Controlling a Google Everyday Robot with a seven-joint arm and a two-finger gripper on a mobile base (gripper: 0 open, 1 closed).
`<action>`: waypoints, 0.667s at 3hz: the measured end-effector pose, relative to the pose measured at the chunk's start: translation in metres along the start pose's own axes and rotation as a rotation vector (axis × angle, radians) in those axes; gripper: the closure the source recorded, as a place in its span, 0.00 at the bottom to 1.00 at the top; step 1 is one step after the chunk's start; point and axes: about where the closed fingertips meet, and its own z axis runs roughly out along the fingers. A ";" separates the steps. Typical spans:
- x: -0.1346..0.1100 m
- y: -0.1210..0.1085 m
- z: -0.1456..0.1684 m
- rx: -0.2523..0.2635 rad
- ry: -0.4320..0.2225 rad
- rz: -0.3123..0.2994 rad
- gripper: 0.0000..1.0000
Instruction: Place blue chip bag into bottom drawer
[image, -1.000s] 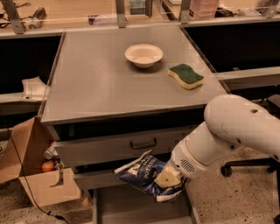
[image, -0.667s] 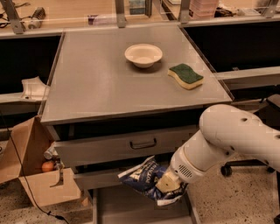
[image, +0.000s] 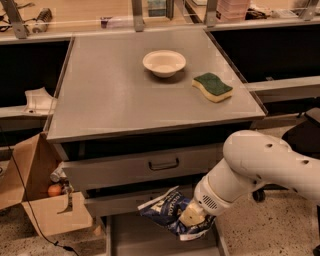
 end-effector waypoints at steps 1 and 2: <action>0.012 -0.003 0.032 -0.027 0.000 0.065 1.00; 0.022 -0.013 0.081 -0.061 0.000 0.119 1.00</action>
Offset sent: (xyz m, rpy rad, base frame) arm -0.0108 0.0193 -0.1278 0.0504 0.1413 -0.1261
